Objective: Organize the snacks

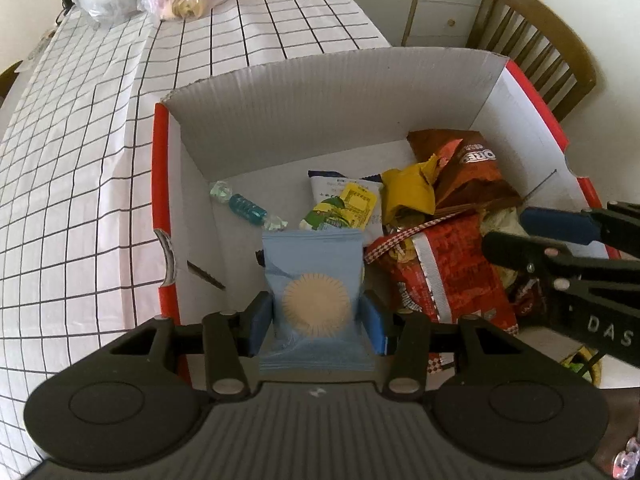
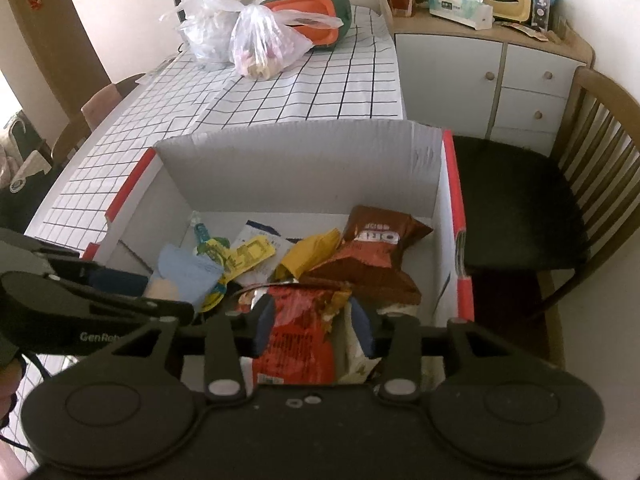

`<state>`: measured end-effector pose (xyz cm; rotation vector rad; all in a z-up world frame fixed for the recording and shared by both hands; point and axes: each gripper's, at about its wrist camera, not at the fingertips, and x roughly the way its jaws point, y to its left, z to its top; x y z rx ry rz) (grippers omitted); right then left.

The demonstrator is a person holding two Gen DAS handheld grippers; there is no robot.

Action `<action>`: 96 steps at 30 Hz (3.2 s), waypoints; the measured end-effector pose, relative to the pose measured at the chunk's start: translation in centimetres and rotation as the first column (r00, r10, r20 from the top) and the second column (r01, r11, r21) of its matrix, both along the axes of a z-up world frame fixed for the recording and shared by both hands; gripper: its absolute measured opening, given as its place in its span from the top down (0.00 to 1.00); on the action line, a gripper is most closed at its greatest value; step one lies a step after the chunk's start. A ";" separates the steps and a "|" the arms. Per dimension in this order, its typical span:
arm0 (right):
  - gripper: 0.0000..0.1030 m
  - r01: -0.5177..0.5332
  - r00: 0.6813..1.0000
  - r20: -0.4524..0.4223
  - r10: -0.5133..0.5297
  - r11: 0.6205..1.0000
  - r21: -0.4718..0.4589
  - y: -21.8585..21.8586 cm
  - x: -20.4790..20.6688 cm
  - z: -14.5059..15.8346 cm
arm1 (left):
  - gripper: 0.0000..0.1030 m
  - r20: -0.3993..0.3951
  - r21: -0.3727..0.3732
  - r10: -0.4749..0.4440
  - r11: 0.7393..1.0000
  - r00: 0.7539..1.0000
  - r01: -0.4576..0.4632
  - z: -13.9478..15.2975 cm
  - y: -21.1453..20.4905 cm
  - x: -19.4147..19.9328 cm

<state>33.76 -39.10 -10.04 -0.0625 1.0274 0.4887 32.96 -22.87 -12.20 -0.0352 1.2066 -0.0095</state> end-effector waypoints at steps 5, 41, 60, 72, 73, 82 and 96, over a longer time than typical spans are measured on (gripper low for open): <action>0.50 0.002 1.000 0.007 -0.002 1.000 0.018 0.0 -0.6 0.4 | 0.47 0.032 -0.012 0.001 1.000 0.999 -0.001 0.4 -0.1 -0.6; 0.00 0.165 0.952 0.229 -0.201 0.972 0.166 0.2 -12.4 8.1 | 0.20 0.353 -0.071 -0.027 0.996 0.935 0.056 9.1 5.4 -11.6; 0.00 0.179 0.902 0.361 -0.237 0.966 0.187 0.6 -16.9 9.0 | 0.02 0.432 -0.130 0.028 0.991 0.901 0.032 11.3 6.5 -15.5; 0.00 0.193 0.880 0.394 -0.265 0.958 0.213 -0.1 -17.4 10.5 | 0.02 0.431 -0.108 0.031 0.994 0.902 0.017 11.3 5.3 -16.5; 0.00 0.192 0.877 0.403 -0.261 0.960 0.204 0.1 -17.5 10.5 | 0.02 0.435 -0.106 0.031 0.994 0.900 0.017 11.4 5.3 -16.5; 0.00 0.208 0.877 0.392 -0.278 0.955 0.211 0.1 -17.7 10.4 | 0.02 0.436 -0.096 0.032 0.995 0.899 0.010 11.6 5.0 -16.9; 0.00 0.222 0.883 0.373 -0.287 0.953 0.208 0.5 -17.7 10.2 | 0.02 0.417 -0.096 0.027 0.995 0.908 0.014 11.3 4.9 -17.2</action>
